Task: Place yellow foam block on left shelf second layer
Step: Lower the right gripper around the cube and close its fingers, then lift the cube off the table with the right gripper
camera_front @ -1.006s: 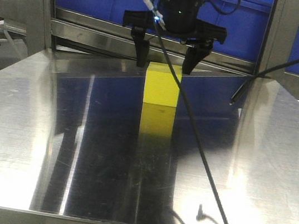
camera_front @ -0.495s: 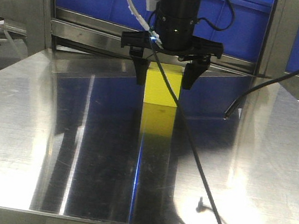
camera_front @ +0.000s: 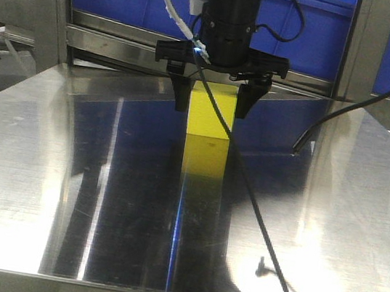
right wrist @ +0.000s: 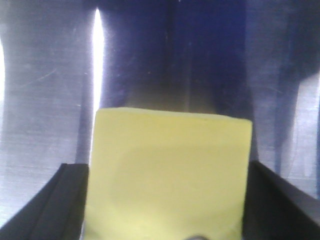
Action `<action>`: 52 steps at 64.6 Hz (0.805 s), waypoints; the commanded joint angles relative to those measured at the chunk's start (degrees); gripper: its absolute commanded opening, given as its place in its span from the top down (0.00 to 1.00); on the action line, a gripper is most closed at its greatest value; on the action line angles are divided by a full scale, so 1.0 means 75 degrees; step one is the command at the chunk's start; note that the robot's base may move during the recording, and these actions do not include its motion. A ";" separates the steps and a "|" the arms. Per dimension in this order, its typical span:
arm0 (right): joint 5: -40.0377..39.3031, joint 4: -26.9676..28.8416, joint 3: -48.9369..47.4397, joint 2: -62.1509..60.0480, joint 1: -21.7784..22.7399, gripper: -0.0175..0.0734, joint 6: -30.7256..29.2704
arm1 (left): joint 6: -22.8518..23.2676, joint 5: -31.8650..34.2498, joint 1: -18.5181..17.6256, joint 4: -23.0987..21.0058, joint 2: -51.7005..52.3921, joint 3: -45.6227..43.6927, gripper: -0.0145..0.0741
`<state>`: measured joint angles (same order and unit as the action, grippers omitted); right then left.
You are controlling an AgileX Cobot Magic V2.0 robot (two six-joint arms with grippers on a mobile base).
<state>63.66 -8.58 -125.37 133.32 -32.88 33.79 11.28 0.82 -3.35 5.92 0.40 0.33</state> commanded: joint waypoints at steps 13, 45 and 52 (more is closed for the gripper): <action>-0.0226 -0.0074 -0.0263 -0.0511 -0.0007 0.38 0.0010 | 0.0035 0.0688 -0.0045 -0.0029 0.0153 0.0201 0.68; -0.0012 -0.0130 -0.0198 -0.1623 0.0016 0.37 -0.2021 | 0.0035 0.0688 -0.0045 -0.0029 0.0153 0.0201 0.68; -0.0011 -0.0139 -0.0040 -0.1884 0.0047 0.37 -0.2499 | 0.0035 0.0688 -0.0045 -0.0029 0.0153 0.0201 0.68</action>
<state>64.98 -8.21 -125.21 124.92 -32.88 18.85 11.28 0.82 -3.35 5.92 0.40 0.33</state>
